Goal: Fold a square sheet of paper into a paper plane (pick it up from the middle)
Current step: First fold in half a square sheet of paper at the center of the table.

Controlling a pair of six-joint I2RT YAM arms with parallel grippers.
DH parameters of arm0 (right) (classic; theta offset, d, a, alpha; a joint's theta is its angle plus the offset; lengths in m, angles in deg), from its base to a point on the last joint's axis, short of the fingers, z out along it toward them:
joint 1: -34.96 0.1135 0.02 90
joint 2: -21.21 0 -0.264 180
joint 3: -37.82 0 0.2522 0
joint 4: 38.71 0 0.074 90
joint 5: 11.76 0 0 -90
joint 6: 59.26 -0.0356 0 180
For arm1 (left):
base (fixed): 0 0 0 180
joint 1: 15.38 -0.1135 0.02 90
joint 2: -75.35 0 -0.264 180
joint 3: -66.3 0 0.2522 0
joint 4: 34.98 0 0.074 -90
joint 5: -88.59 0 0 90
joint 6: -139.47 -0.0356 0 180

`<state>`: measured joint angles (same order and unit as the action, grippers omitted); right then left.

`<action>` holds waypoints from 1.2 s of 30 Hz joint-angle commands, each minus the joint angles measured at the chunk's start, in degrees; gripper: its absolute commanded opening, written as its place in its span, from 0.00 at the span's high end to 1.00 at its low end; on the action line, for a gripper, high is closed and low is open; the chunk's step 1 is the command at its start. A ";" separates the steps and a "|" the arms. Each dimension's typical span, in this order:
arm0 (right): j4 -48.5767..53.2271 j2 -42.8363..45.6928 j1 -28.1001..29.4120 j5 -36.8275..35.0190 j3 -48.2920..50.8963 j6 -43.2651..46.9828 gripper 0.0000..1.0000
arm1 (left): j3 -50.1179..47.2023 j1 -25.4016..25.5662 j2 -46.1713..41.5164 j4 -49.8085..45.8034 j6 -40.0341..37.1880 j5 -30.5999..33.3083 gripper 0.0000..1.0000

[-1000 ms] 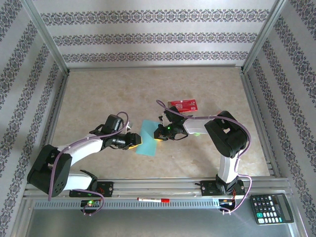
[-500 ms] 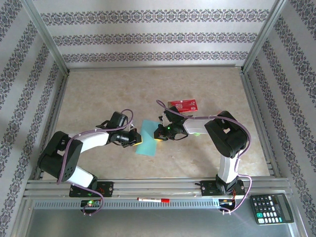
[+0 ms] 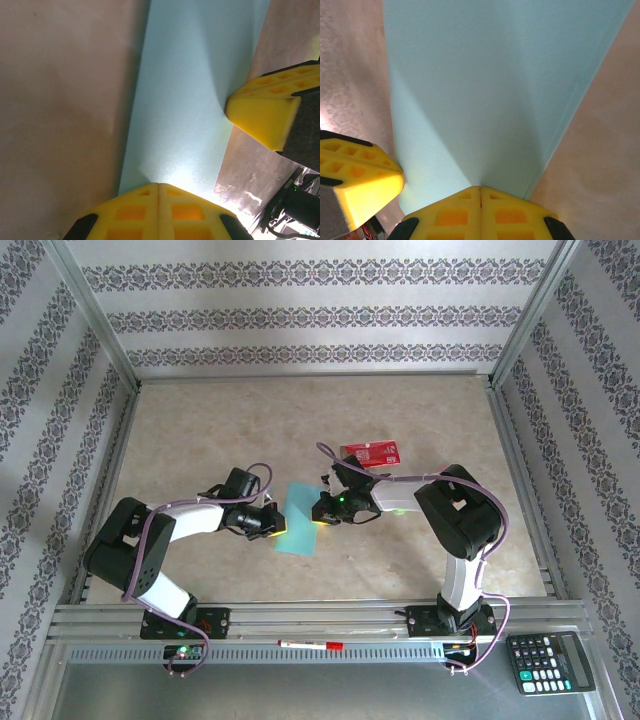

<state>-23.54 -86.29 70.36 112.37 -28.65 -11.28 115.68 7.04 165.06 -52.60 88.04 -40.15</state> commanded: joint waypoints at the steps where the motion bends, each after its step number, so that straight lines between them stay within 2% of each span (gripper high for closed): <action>1: 10.81 -4.63 -0.61 -12.56 4.10 1.06 1.00 | -0.51 -0.91 1.38 -0.45 -2.04 0.55 1.00; 12: 10.95 -3.95 -0.68 -12.39 3.78 1.00 1.00 | -3.05 -1.76 2.38 -0.94 -2.92 1.74 1.00; 17: 9.57 -1.79 -1.12 -10.08 2.48 0.77 0.89 | -4.52 -1.75 3.31 -0.09 -2.52 1.62 1.00; 20: 5.83 0.03 -2.04 -5.32 0.89 0.22 0.84 | -5.19 -1.76 4.35 0.75 -2.21 0.86 1.00; 26: -2.00 4.14 -1.79 -0.15 -1.61 -2.71 0.81 | -5.57 -1.76 5.24 0.97 -2.87 -0.19 1.00; 29: -4.15 4.03 -0.69 0.81 -2.90 -4.08 0.82 | -5.55 -1.78 5.39 0.56 -3.20 -0.28 1.00; 33: -4.81 1.75 1.44 1.50 -5.96 -5.13 0.92 | -5.55 -2.02 5.54 -0.08 -3.51 0.11 1.00; 36: -4.81 -0.58 2.61 2.02 -8.79 -5.78 0.95 | -5.54 -2.27 5.74 -0.26 -3.51 0.07 1.00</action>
<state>-26.84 -84.83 71.87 113.13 -34.99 -15.87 112.90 5.16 167.66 -46.52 86.51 -44.83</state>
